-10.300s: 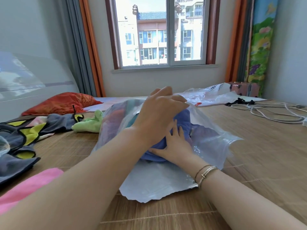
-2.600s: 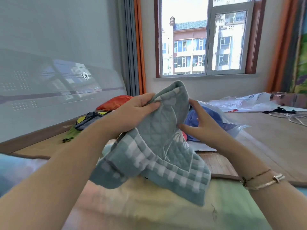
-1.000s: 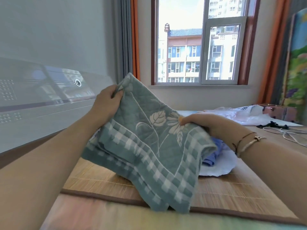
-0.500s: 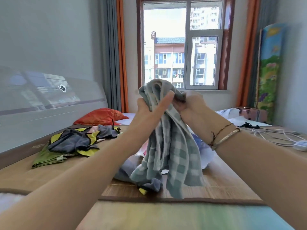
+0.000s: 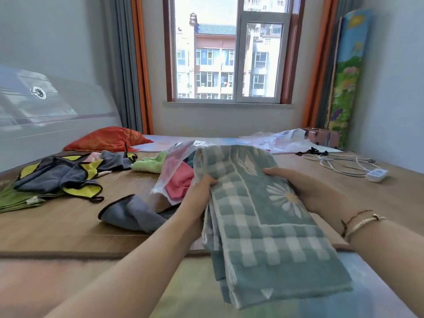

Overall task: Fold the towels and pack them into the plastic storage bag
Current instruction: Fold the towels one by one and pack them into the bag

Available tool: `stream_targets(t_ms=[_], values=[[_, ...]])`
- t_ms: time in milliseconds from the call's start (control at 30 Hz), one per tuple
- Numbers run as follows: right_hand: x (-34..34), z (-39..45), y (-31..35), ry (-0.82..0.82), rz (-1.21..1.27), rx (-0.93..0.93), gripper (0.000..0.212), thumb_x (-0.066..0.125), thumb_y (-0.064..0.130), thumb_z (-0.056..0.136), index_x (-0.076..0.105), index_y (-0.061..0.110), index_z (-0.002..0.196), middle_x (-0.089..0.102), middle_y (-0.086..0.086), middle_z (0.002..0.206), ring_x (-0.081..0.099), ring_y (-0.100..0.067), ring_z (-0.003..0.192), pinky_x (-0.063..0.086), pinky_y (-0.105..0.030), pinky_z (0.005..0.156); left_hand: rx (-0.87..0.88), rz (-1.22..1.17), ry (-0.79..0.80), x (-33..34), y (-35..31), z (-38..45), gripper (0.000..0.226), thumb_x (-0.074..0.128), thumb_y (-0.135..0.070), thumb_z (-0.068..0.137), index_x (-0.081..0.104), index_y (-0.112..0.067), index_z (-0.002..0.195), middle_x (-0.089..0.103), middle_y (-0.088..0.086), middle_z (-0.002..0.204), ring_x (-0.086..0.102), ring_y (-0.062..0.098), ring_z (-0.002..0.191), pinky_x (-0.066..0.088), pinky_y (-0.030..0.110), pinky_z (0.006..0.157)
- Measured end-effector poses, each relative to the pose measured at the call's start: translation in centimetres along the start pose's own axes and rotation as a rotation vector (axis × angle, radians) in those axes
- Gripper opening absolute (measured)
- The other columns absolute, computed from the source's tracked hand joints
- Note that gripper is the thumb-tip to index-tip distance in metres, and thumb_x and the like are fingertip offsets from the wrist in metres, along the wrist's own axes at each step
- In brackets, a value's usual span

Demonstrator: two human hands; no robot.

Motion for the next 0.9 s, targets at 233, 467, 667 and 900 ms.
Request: stream_targets(t_ms=[233, 467, 667, 900], values=[[0.9, 5.2, 2.8, -0.201, -0.586, -0.428, 0.030, 0.065, 0.000, 0.083, 0.056, 0.028, 0.092, 0.064, 0.005, 0.092, 0.060, -0.007, 0.081, 0.048, -0.013, 0.067, 0.585, 0.681, -0.301, -3.8, -0.4, 1.9, 0.053, 0.067, -0.012, 0.077, 0.034, -0.021, 0.118, 0.040, -0.002, 0.116, 0.036, 0.013, 0.107, 0.034, 0.022, 0.083], [6.7, 8.6, 3.2, -0.290, -1.397, -0.731, 0.022, 0.053, 0.015, 0.081, 0.044, 0.033, 0.090, 0.059, 0.005, 0.089, 0.060, -0.028, 0.086, 0.047, -0.037, 0.065, 0.649, 1.319, -0.345, -4.7, -1.9, 9.1, 0.033, 0.056, -0.012, 0.086, 0.069, -0.038, 0.102, 0.002, -0.007, 0.159, 0.008, 0.035, 0.138, 0.010, 0.043, 0.113], [11.2, 11.9, 3.0, -0.427, -1.823, -0.989, 0.041, 0.049, 0.016, 0.092, 0.044, 0.030, 0.130, 0.060, 0.002, 0.106, 0.062, -0.026, 0.092, 0.035, -0.030, 0.055, 0.638, 1.154, -0.198, -7.1, -0.3, 13.2, 0.080, 0.050, 0.007, 0.081, 0.027, -0.027, 0.150, 0.001, -0.018, 0.160, 0.052, 0.028, 0.124, 0.056, 0.043, 0.080], [17.3, 19.5, 4.3, -0.472, -2.078, -1.041, 0.017, 0.065, 0.018, 0.069, 0.070, 0.022, 0.085, 0.062, 0.000, 0.065, 0.061, -0.022, 0.053, 0.038, -0.025, 0.042, 0.827, 1.076, -0.190, -7.1, -1.8, 11.9, 0.089, 0.050, 0.012, 0.073, 0.033, -0.035, 0.147, 0.019, -0.027, 0.153, 0.057, 0.013, 0.119, 0.052, 0.024, 0.072]])
Point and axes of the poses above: each hand's wrist, its own z-axis towards the middle knuckle, its own x-axis out of the palm, y = z × x, the point moved 7 cm from there along z, towards the middle knuckle
